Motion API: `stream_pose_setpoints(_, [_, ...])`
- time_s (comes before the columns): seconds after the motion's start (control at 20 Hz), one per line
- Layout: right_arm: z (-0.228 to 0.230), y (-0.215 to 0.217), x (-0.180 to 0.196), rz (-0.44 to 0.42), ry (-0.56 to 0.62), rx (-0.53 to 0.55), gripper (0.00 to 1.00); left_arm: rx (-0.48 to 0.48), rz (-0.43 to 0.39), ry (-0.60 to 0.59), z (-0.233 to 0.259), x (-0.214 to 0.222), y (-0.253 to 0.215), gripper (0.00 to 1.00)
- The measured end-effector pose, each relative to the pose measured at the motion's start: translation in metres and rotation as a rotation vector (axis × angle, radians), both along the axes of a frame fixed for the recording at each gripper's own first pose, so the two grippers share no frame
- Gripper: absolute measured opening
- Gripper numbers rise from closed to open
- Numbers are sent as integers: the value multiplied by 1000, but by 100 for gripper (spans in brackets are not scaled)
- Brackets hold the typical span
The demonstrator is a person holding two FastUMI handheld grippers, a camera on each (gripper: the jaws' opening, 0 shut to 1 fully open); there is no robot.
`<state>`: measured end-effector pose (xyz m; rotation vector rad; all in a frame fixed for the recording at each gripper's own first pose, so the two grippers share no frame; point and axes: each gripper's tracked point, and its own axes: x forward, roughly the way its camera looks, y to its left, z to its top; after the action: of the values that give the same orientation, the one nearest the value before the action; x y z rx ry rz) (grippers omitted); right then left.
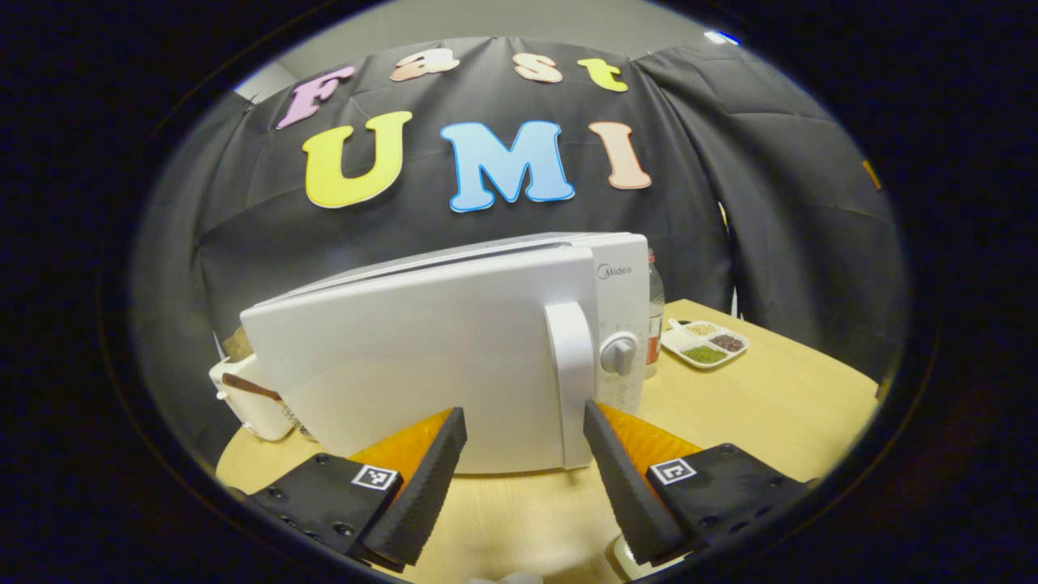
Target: Open the microwave oven with the left hand, put the food in, and close the microwave oven.
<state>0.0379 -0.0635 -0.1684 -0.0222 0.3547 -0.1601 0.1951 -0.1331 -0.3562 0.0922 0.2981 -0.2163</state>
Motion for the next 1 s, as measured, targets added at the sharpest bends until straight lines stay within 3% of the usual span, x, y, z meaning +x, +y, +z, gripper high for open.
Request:
stream_pose_setpoints(0.15, [-5, 2, 1, 10, 17, -3, 95, 9, 71, 10, -6, 17, 5, 94])
stream_pose_setpoints(0.2, [-7, 4, 0, 17, 21, 2, 95, -11, 89, 22, -9, 20, 6, 100])
stream_pose_setpoints(0.25, [-8, 5, 0, 22, 23, 4, 95, -30, 94, 32, -10, 23, 3, 100])
stream_pose_setpoints(0.5, [-8, 2, 2, 29, 24, -6, 95, -4, 73, 28, -16, 26, -2, 94])
stream_pose_setpoints(0.6, [-8, 2, 1, 31, 26, 4, 95, -16, 80, 30, -17, 26, -2, 100])
stream_pose_setpoints(0.75, [-10, 5, 4, 41, 29, 10, 95, -16, 84, 20, -17, 32, -3, 95])
stream_pose_setpoints(0.9, [-10, 18, 5, 71, 33, 25, 95, 2, 89, 47, -26, 34, -11, 100])
stream_pose_setpoints(0.95, [-9, 20, 4, 80, 28, 22, 95, 16, 80, 46, -28, 33, -10, 95])
stream_pose_setpoints(1.0, [-9, 23, 5, 92, 25, 18, 95, 34, 82, 44, -28, 29, -6, 96])
